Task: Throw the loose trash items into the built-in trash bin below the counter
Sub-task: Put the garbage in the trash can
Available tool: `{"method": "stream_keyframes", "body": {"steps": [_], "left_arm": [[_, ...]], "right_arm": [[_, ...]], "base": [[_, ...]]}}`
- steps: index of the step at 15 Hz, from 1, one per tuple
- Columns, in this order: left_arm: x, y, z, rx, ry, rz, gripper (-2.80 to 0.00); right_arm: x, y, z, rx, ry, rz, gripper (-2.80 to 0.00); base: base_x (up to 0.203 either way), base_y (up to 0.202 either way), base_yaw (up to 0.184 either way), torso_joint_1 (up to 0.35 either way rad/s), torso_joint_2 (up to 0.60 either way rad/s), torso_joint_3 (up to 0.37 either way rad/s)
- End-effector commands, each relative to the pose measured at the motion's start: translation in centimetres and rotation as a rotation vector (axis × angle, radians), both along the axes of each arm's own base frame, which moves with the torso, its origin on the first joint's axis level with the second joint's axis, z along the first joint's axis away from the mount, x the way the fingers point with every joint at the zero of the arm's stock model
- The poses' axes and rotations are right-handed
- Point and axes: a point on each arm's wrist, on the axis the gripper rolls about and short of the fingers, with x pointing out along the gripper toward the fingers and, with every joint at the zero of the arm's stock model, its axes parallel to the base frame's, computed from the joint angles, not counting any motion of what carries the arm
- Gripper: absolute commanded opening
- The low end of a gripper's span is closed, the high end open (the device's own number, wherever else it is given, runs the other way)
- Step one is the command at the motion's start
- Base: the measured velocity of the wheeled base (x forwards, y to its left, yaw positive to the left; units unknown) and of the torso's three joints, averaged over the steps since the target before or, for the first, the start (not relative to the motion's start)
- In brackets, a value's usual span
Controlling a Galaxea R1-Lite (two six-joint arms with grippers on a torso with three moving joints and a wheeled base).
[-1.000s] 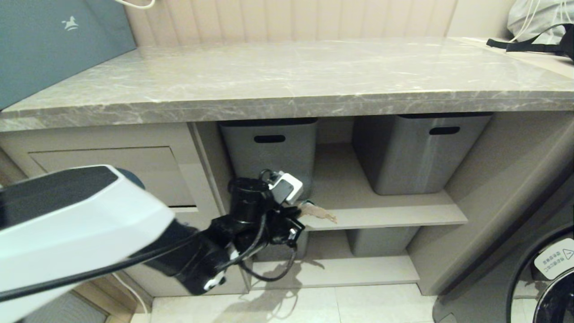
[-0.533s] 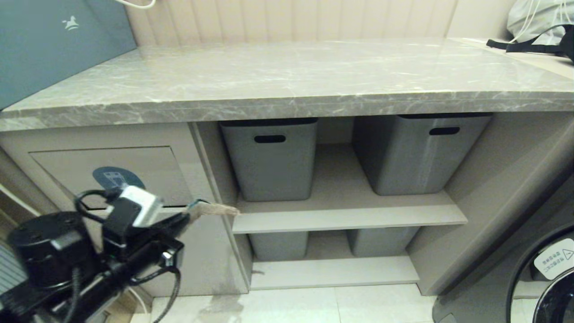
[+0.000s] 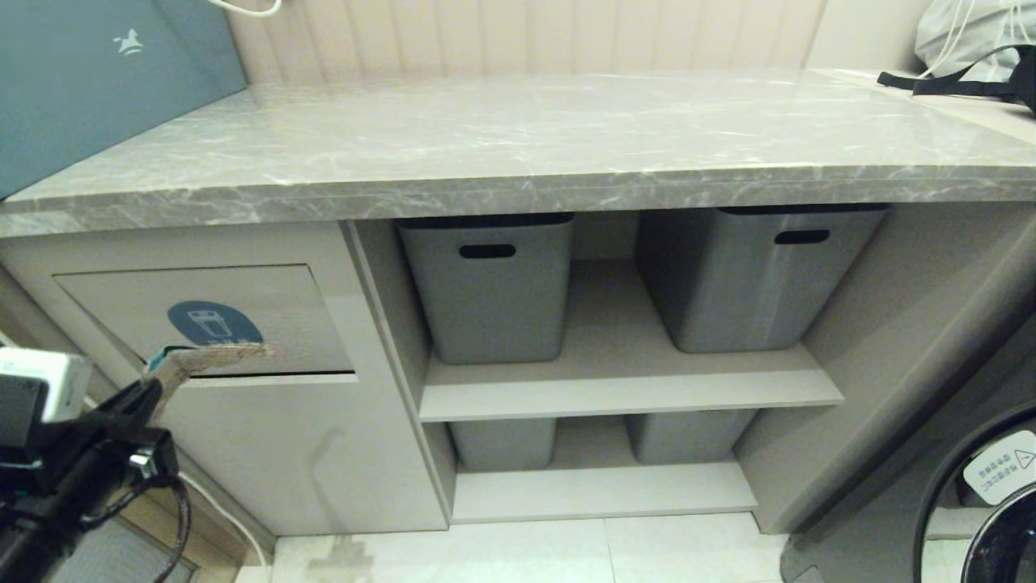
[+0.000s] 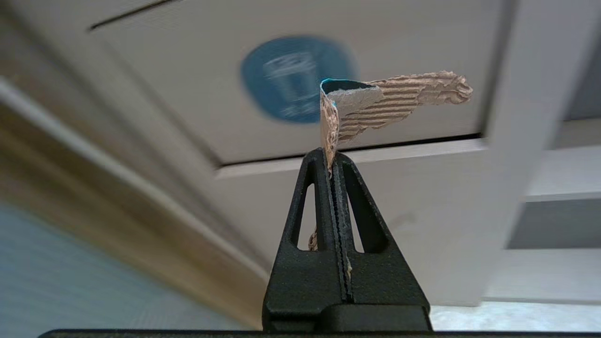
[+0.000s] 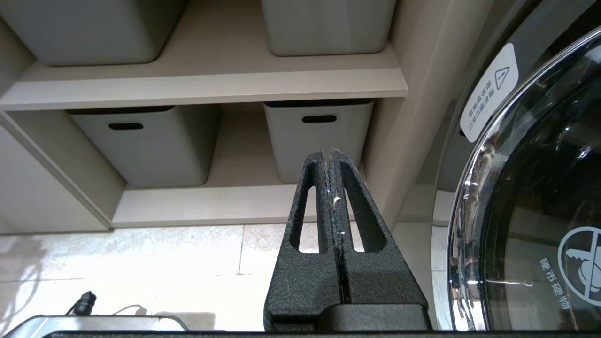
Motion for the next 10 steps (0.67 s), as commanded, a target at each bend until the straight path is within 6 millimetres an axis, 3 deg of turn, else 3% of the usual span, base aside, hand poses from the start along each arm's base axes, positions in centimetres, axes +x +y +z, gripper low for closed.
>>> {"method": "stream_keyframes", "body": {"steps": [1,6,10], "left_arm": [[0.4,0.3,-0.3,0.0,0.016,0.034,-2.8],[2.9,0.9,-2.0,-0.072,0.047,0.087,-2.8],[6.6,2.3,-3.4,-0.116,0.071,0.139,-2.8]], "right_arm": [[0.0,0.0,0.0,0.0,0.0,0.0,-2.8],[0.0,0.0,0.0,0.0,0.002,0.001,-2.8],[0.0,0.0,0.0,0.0,0.0,0.001,-2.8]], "base": [[0.0,0.0,0.0,0.0,0.0,0.0],[0.0,0.0,0.0,0.0,0.0,0.0],[0.0,0.0,0.0,0.0,0.0,0.0]]}}
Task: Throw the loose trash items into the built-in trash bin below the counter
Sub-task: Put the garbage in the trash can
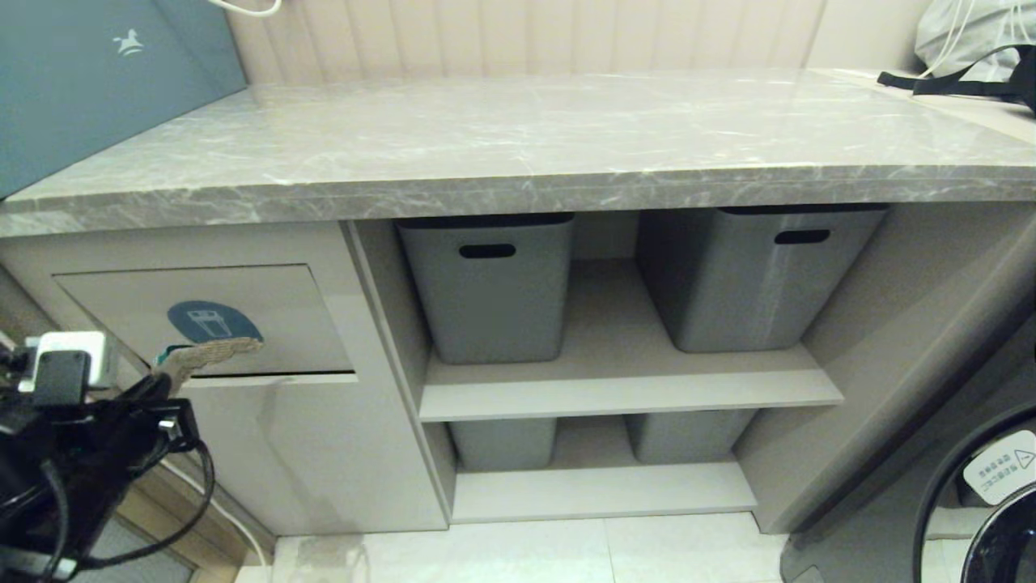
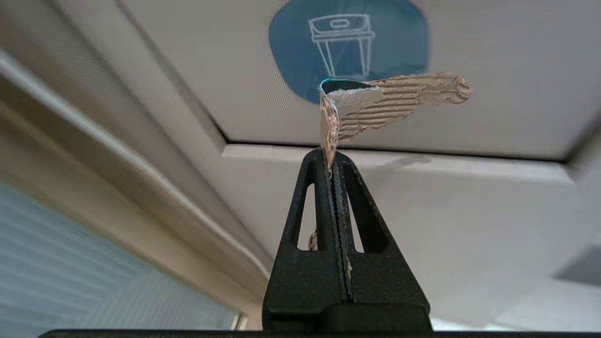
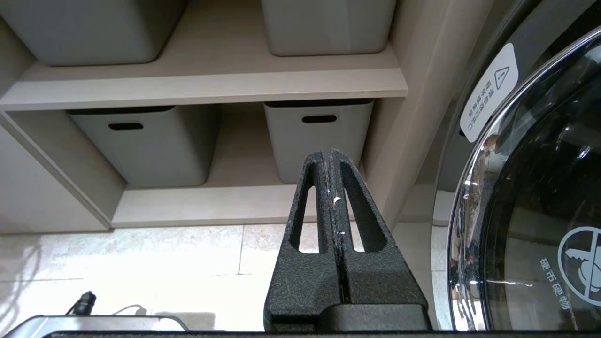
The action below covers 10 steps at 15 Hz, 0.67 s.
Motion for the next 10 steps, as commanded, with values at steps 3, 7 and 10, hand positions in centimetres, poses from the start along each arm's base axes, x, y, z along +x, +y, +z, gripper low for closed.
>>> {"method": "stream_keyframes", "body": {"steps": [3,7,10], "left_arm": [[4.9,0.6,-1.5,-0.009,0.009,0.009,-2.8],[7.9,0.9,-2.7,-0.022,0.003,0.004,-2.8],[9.2,1.0,-3.6,-0.023,0.014,0.003,-2.8]], "right_arm": [[0.0,0.0,0.0,0.0,0.0,0.0,-2.8],[0.0,0.0,0.0,0.0,0.002,-0.001,-2.8],[0.0,0.0,0.0,0.0,0.001,-0.001,-2.8]], "base": [[0.0,0.0,0.0,0.0,0.0,0.0],[0.0,0.0,0.0,0.0,0.0,0.0],[0.0,0.0,0.0,0.0,0.0,0.0]]}}
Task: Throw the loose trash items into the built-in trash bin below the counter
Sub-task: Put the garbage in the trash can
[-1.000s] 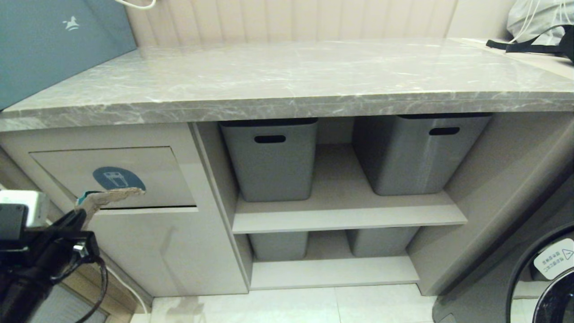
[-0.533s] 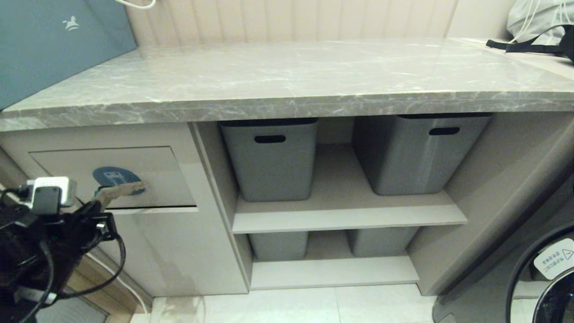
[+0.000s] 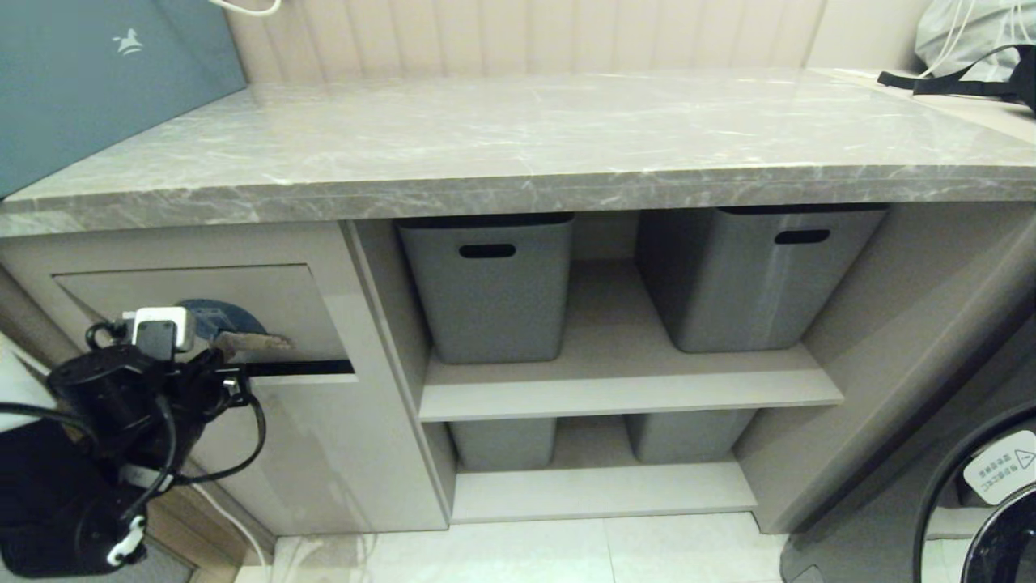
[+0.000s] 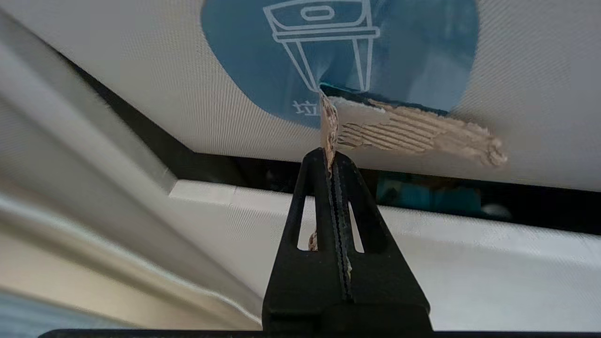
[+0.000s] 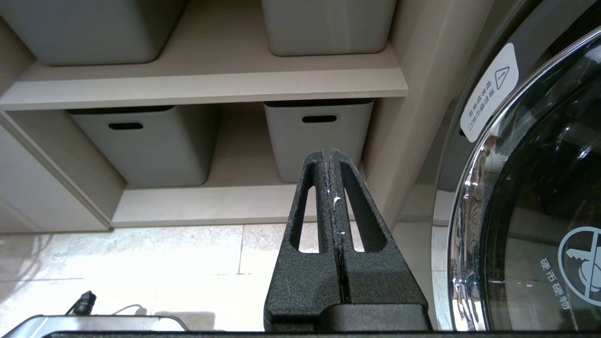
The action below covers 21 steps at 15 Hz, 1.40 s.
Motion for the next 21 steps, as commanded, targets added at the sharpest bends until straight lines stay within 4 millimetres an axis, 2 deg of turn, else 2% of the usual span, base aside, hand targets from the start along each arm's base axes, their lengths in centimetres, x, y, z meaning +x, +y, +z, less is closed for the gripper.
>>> {"method": "stream_keyframes", "body": {"steps": [1,6,11,21], "left_arm": [[1.2,0.1,-0.9,0.001,0.004,0.001,-2.8],[3.8,0.1,-2.0,0.004,-0.012,-0.009,-2.8],[5.2,0.2,-2.3,0.01,-0.032,-0.009,-2.8],[5.7,0.2,-1.8,0.015,-0.058,-0.013,-2.8]], "right_arm": [[0.0,0.0,0.0,0.0,0.0,0.0,-2.8],[0.0,0.0,0.0,0.0,0.0,0.0,-2.8],[0.0,0.0,0.0,0.0,0.0,0.0,-2.8],[0.0,0.0,0.0,0.0,0.0,-0.001,-2.8]], "base": [[0.0,0.0,0.0,0.0,0.0,0.0],[0.0,0.0,0.0,0.0,0.0,0.0],[0.0,0.0,0.0,0.0,0.0,0.0],[0.0,0.0,0.0,0.0,0.0,0.0]]}}
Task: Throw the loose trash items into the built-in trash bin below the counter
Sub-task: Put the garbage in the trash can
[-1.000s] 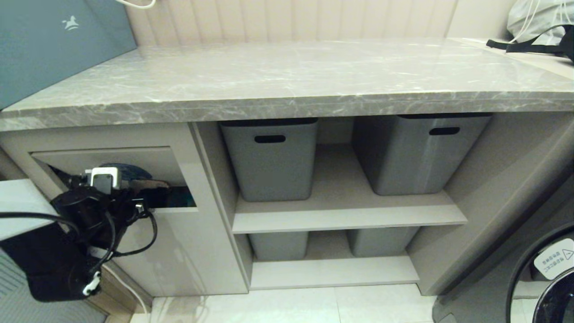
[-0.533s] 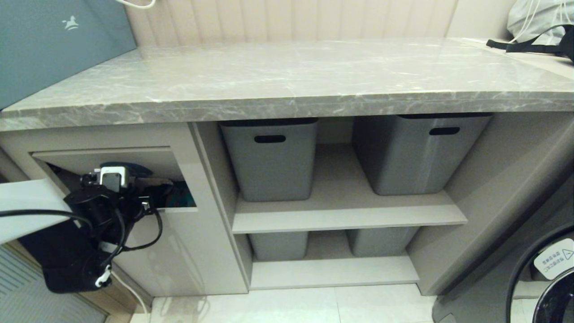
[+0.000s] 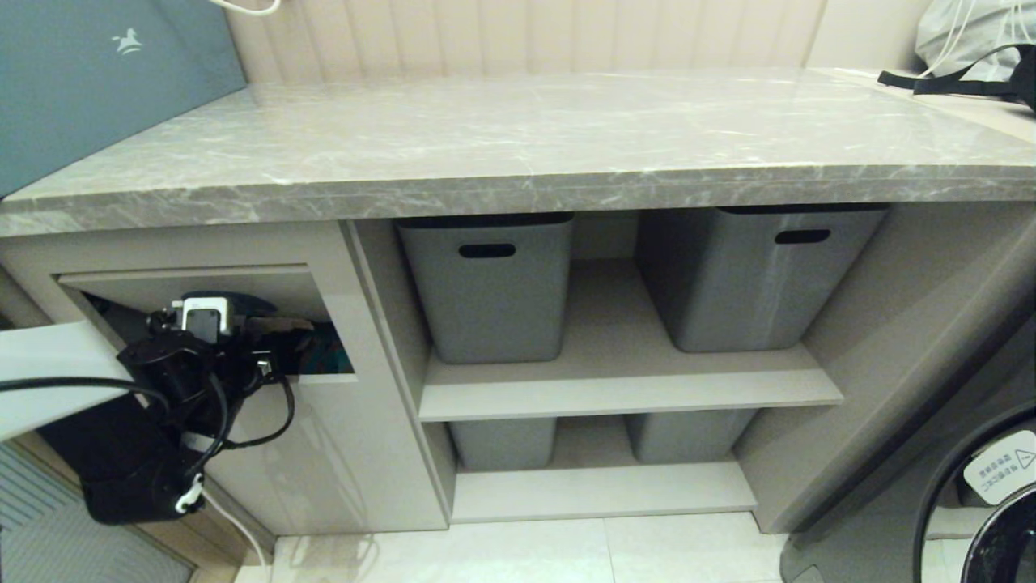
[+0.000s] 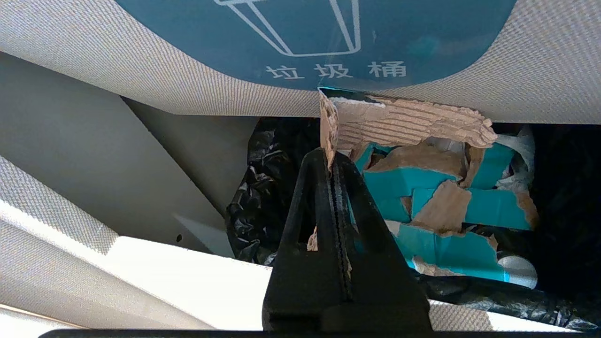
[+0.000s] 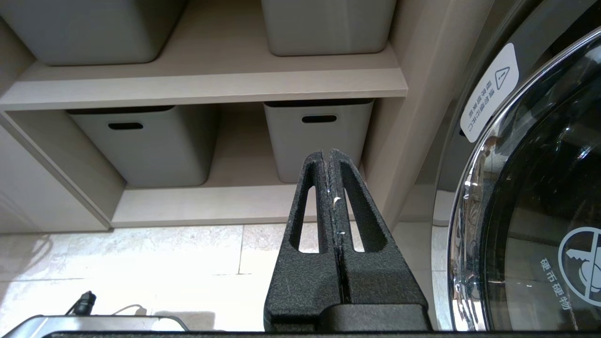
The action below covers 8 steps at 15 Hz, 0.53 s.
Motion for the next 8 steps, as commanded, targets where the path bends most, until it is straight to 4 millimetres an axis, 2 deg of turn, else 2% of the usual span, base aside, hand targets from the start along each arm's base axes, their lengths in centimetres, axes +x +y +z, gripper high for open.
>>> {"method": "stream_keyframes", "body": {"steps": [1,2,8], "left_arm": [[-0.1,0.0,0.0,0.0,-0.003,0.0,-2.8],[-0.1,0.0,-0.1,0.0,0.0,-0.003,0.0],[0.6,-0.3,1.0,0.01,-0.051,-0.011,0.0]], "right_arm": [[0.0,0.0,0.0,0.0,0.0,-0.001,-2.8],[0.0,0.0,0.0,0.0,0.0,-0.001,-2.8],[0.0,0.0,0.0,0.0,0.0,-0.001,-2.8]], "base": [[0.0,0.0,0.0,0.0,0.0,0.0],[0.0,0.0,0.0,0.0,0.0,0.0],[0.0,0.0,0.0,0.0,0.0,0.0]]}}
